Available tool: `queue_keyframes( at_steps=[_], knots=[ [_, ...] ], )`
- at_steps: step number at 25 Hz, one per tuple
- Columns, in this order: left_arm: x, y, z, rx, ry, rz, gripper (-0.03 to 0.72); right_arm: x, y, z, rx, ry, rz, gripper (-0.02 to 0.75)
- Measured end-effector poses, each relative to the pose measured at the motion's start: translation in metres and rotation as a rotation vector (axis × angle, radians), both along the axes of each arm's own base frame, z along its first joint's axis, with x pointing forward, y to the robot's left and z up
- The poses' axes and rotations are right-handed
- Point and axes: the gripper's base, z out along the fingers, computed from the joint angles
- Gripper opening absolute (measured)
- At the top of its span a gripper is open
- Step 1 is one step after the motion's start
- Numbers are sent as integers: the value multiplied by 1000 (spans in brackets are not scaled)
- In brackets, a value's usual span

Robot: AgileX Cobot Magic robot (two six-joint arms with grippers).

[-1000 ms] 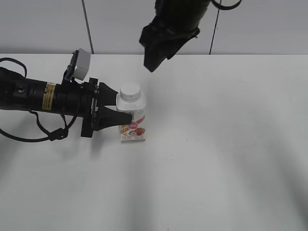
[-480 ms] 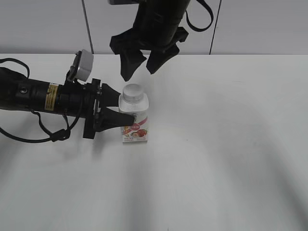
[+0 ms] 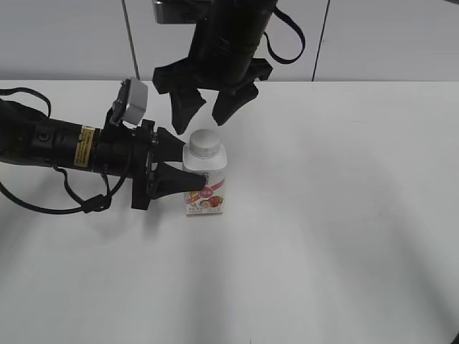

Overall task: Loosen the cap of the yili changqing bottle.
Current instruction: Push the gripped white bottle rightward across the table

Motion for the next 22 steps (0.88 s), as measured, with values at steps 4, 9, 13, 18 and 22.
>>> queue_keyframes(
  at_steps=[4, 9, 13, 18, 22],
  knots=[
    [-1, -2, 0, 2, -1, -7, 400, 1, 1, -8, -32, 1, -9, 538],
    [-1, -2, -1, 8, -3, -3, 400, 4, 2, -20, -54, 20, -28, 540],
    [0, -1, -2, 24, -7, 7, 400, 4, 2, -20, -56, 22, -37, 540],
    [1, -1, -3, 35, -9, 15, 400, 4, 2, -21, -58, 29, -48, 540],
    [1, -1, -3, 35, -9, 15, 400, 4, 2, -24, -62, 40, -63, 540]
  ],
)
